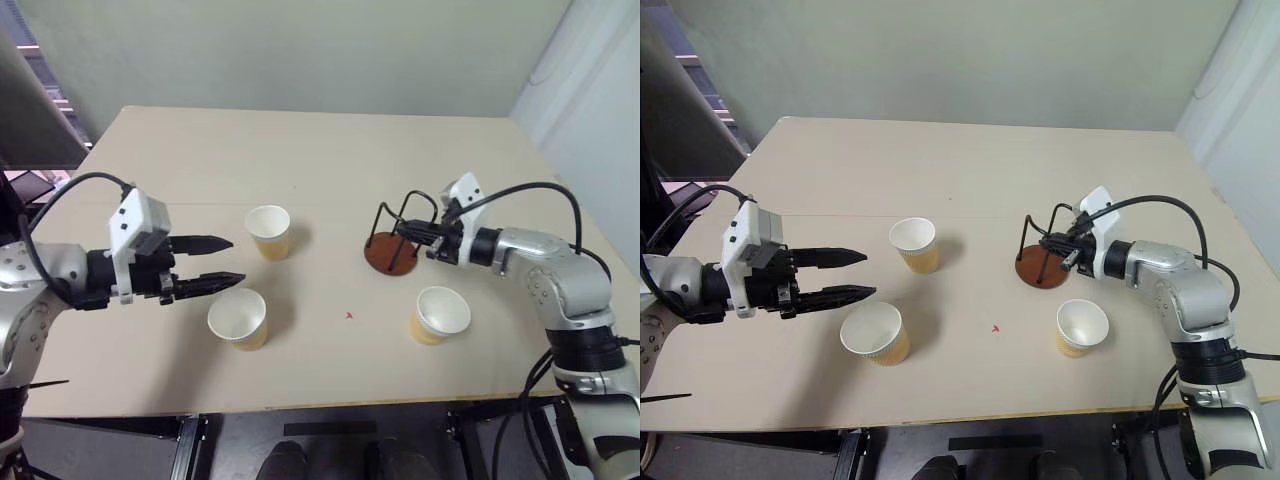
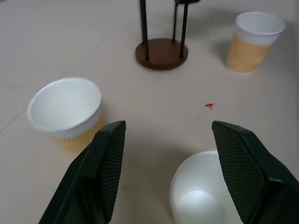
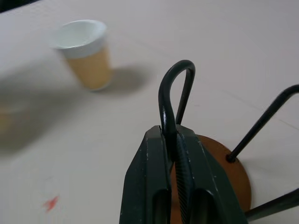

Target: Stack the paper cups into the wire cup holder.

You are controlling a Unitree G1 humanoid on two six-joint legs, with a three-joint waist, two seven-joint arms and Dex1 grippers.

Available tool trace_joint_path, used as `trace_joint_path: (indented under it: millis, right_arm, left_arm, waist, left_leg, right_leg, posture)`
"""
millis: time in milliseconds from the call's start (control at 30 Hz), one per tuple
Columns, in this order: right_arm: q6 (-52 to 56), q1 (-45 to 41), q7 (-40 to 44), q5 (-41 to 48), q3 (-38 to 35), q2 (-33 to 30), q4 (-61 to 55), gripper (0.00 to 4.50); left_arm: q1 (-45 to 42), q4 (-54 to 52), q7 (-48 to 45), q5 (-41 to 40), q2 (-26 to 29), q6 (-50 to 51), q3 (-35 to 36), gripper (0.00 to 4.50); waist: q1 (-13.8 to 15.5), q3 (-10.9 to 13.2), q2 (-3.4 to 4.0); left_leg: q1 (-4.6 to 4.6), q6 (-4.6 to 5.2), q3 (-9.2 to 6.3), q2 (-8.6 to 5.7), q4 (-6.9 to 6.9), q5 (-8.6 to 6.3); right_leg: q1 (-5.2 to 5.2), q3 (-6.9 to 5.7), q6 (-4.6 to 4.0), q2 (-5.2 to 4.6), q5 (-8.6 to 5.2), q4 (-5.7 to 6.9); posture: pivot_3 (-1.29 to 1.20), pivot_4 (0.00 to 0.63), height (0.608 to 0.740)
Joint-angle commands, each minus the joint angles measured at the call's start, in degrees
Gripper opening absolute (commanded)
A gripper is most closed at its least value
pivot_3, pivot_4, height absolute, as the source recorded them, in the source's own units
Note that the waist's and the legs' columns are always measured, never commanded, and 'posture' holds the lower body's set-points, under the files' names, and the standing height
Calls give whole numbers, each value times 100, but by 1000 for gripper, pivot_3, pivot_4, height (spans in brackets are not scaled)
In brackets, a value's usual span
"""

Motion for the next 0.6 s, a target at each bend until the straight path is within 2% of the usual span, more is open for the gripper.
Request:
trace_joint_path:
  millis: [33,200,400,600]
  right_arm:
    - [-290,-30,878,354,162,-226,-606,34]
    - [-785,12,1843,371,602,-364,-870,34]
    - [-1484,104,2711,151,1041,-528,-845,34]
    - [-2089,67,3164,-117,1199,-555,-526,34]
  left_arm:
    - [-199,-281,-492,-226,253,-43,-30,3159]
    - [-486,-299,-1105,-170,495,-123,-497,3159]
    - [-741,-613,-1276,-235,542,35,-917,3159]
    - [-671,-834,-1372,-217,679,136,-1047,3159]
  waist:
    - [-3,0,0]
    - [-8,0,0]
    - [-7,0,-1]
    - [-14,0,-1]
  left_leg:
    - [-1,-1,1,0,0,0]
    - [-1,0,1,-2,3,0]
    - [-3,2,-6,0,8,-1]
    - [-2,2,-5,3,7,-1]
  right_leg:
    - [-2,0,0,1,0,-1]
    - [0,1,0,2,0,-1]
    - [1,3,0,0,0,-1]
    - [1,4,0,1,0,0]
  posture:
    - [0,150,740]
    - [0,150,740]
    - [0,150,740]
    - [0,150,740]
